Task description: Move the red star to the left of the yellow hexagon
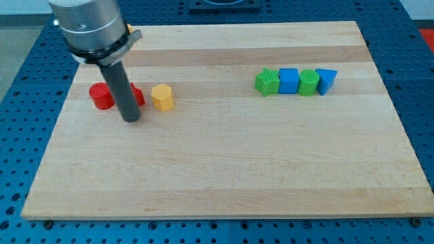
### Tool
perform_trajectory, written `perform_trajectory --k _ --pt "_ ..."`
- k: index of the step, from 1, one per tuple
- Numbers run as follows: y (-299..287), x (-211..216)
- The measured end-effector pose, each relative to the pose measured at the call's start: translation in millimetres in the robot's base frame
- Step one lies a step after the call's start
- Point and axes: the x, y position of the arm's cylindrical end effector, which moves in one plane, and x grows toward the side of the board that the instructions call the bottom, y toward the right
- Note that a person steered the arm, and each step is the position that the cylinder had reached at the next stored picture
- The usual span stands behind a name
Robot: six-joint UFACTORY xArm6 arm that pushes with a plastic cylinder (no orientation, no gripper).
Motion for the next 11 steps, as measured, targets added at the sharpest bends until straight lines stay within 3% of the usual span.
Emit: perform_trajectory --k 3,11 --pt "75 -16" --pt "60 -38"
